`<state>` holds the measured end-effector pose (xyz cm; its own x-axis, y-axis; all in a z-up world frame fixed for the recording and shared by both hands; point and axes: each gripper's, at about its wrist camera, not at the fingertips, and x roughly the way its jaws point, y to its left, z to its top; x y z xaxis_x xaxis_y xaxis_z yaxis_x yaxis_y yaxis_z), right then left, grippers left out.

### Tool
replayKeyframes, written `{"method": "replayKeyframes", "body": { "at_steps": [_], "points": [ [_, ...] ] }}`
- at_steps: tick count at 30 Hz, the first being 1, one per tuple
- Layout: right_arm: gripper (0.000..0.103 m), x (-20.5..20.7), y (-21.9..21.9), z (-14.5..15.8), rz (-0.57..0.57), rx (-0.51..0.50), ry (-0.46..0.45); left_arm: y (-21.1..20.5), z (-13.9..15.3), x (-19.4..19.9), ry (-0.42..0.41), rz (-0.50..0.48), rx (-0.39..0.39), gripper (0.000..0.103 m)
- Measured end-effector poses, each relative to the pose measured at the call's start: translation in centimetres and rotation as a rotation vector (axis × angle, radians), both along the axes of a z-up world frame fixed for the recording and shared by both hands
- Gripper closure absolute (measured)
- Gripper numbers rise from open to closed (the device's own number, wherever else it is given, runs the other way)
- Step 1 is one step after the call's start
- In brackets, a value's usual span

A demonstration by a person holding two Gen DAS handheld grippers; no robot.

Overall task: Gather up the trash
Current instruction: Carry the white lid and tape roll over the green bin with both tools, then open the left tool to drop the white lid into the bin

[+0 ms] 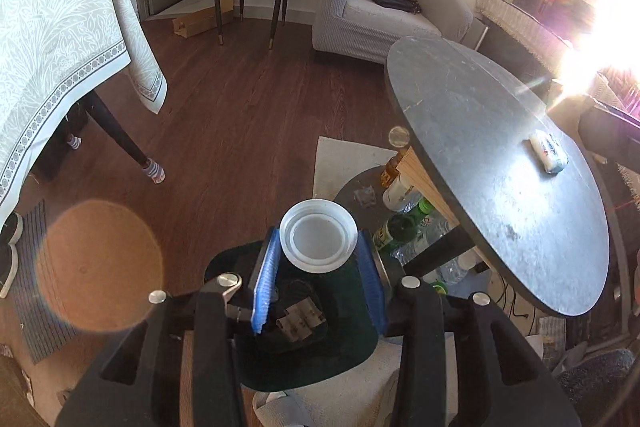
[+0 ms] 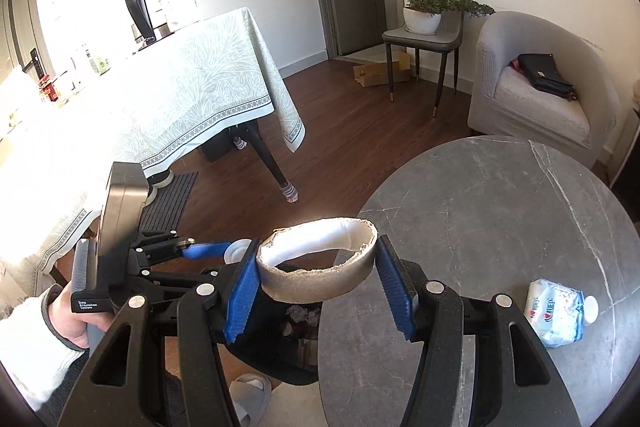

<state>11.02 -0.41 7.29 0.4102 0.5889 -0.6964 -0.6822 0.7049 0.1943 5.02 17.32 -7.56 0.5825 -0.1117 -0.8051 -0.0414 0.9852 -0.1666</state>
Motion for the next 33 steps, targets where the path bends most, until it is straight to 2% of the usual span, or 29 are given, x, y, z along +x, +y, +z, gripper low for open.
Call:
{"method": "replayKeyframes", "body": {
  "at_steps": [6, 12, 24, 33],
  "points": [
    [0.045, -0.3, 1.9, -1.8, 0.034, 0.001, 0.062, 0.6, -3.2, -1.4, 0.075, 0.019, -0.017, 0.061],
    [0.045, -0.5, 3.8, -2.4, 0.066, -0.011, 0.075, 1.4, -5.8, -1.6, 0.125, 0.034, -0.003, 0.061],
    [0.045, -1.1, 8.1, -4.7, 0.131, -0.068, 0.111, 4.0, -11.6, -1.6, 0.256, 0.055, -0.042, 0.061],
    [0.045, -1.0, 10.7, -6.7, 0.16, -0.116, 0.149, 5.4, -13.6, -1.8, 0.292, 0.055, -0.073, 0.061]
  ]
}}
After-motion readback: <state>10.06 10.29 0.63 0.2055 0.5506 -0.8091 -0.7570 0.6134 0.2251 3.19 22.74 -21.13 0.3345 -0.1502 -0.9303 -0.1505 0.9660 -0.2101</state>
